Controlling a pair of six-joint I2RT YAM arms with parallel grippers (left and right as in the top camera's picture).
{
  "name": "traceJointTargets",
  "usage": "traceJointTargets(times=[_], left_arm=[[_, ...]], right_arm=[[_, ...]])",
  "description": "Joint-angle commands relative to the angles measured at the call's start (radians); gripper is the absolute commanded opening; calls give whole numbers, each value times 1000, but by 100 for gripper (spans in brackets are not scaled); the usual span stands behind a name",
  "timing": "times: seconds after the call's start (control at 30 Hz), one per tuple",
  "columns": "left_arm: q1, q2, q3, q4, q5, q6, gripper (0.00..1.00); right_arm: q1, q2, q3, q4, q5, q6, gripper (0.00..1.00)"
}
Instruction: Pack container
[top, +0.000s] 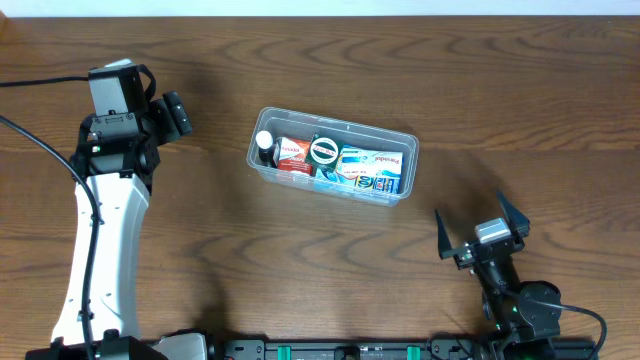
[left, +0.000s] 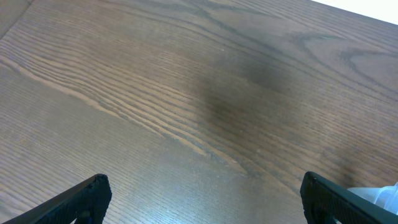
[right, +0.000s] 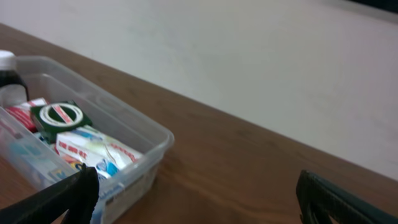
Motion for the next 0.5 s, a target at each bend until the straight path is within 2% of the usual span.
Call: traceJointTargets(times=[0.0,0.47], left_arm=[[3,10,15,0,-12,5,98],[3,10,15,0,-11,5,98]], right_arm=[[-15,-7,-2,-26,-1,-43,99],[-15,-1,-2,-60,-1,-63,99]])
